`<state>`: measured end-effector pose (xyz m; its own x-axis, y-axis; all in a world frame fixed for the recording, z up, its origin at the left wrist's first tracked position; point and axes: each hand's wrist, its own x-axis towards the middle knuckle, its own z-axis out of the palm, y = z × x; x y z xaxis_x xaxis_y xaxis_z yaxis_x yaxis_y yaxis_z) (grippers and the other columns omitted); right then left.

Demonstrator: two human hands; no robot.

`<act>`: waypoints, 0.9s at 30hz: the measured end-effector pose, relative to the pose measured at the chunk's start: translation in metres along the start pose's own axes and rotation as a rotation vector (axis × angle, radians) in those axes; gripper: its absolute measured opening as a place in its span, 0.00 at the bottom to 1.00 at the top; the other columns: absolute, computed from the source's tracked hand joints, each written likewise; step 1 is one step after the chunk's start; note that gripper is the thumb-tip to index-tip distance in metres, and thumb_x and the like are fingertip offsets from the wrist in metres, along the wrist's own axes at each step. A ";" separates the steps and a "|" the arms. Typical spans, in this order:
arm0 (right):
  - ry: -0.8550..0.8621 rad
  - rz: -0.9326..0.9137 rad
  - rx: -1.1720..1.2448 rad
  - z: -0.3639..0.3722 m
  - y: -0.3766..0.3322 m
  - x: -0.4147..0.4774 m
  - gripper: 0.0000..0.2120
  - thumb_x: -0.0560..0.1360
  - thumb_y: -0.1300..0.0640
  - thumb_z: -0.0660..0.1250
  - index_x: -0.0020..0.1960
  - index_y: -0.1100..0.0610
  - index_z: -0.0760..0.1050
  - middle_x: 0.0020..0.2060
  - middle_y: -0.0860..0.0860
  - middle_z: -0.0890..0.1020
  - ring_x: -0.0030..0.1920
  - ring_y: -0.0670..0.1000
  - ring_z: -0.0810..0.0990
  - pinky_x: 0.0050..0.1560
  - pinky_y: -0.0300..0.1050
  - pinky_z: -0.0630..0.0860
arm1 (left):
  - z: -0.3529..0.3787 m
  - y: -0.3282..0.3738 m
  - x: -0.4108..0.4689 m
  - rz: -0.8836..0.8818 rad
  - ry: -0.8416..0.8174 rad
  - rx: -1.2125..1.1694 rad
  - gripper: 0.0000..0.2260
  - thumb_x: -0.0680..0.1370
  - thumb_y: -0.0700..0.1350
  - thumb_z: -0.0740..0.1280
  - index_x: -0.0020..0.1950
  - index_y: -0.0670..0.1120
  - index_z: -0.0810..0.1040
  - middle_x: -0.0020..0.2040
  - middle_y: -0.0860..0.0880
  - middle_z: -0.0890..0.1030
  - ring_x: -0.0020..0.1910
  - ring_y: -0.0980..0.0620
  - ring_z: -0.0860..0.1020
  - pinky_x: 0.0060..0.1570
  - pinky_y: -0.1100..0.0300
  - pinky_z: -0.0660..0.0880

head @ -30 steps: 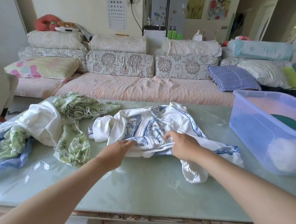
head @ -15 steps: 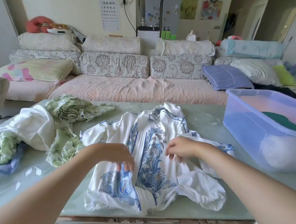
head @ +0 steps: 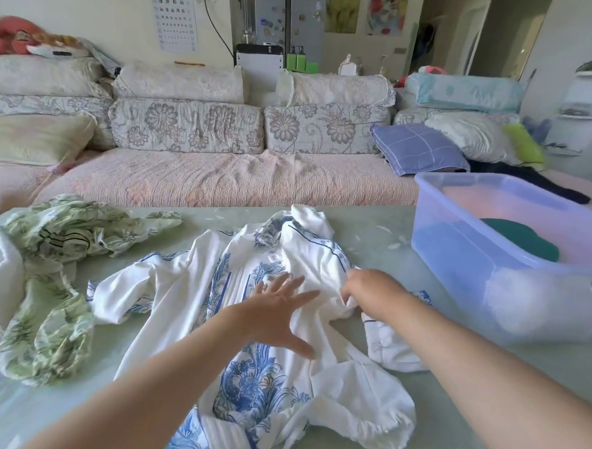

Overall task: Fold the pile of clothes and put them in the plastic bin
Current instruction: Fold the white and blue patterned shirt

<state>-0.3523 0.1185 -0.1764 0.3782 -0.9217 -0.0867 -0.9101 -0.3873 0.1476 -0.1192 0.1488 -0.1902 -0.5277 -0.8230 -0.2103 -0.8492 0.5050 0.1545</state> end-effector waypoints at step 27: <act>0.232 0.280 0.304 0.019 0.004 0.181 0.29 0.82 0.46 0.55 0.79 0.37 0.48 0.76 0.56 0.63 0.68 0.60 0.70 0.63 0.53 0.68 | -0.028 -0.214 0.137 -0.538 0.468 -0.281 0.17 0.75 0.44 0.62 0.60 0.60 0.81 0.57 0.51 0.84 0.50 0.49 0.81 0.52 0.55 0.79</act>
<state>-0.2901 -0.0497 -0.2103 0.1079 -0.9839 0.1426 -0.9776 -0.1311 -0.1644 -0.0096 -0.0792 -0.2250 0.0738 -0.9927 0.0954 -0.9163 -0.0298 0.3993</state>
